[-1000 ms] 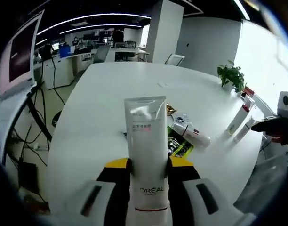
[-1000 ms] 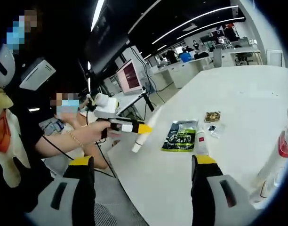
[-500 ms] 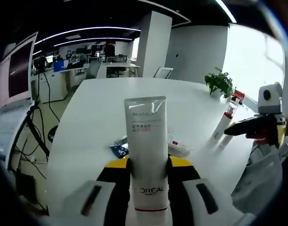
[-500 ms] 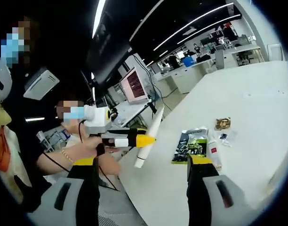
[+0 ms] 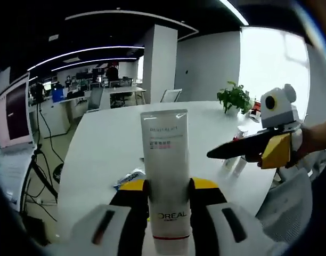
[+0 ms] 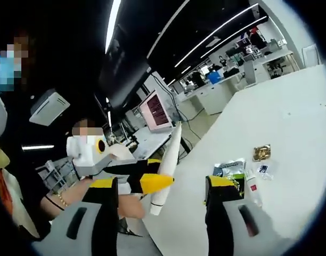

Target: Arrange the skincare products in the storage area until every visible bottle or jar stands upright without overlapping.

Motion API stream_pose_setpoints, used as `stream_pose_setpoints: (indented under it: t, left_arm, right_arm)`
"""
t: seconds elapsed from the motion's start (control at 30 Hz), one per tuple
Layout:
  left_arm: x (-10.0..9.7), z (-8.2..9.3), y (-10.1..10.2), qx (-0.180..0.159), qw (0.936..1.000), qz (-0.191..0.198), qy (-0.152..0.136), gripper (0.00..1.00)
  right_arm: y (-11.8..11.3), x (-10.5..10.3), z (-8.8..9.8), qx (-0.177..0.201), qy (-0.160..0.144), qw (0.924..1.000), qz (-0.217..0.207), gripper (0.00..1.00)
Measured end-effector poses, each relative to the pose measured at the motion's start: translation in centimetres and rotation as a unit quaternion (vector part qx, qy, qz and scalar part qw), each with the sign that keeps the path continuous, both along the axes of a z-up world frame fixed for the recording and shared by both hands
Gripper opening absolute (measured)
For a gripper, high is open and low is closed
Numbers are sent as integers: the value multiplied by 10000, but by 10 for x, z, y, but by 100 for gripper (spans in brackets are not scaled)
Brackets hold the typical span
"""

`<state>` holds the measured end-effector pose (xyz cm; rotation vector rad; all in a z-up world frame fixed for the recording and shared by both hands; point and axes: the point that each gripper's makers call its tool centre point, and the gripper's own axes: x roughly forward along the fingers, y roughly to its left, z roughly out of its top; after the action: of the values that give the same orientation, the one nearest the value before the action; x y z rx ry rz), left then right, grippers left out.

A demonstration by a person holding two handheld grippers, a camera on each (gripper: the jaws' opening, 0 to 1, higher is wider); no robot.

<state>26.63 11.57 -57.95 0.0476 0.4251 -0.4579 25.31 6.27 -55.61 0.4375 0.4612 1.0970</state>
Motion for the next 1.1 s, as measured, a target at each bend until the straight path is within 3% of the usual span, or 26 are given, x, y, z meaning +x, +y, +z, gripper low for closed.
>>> stream_pose_setpoints:
  t: [0.43, 1.1]
  left_arm:
    - [-27, 27, -33, 317, 9981, -356, -387, 30]
    - [-56, 30, -56, 333, 9966, -644, -380, 30]
  right_arm:
    - [16, -8, 10, 367, 332, 9987, -133, 49]
    - [5, -32, 19, 623, 426, 9967, -288, 25]
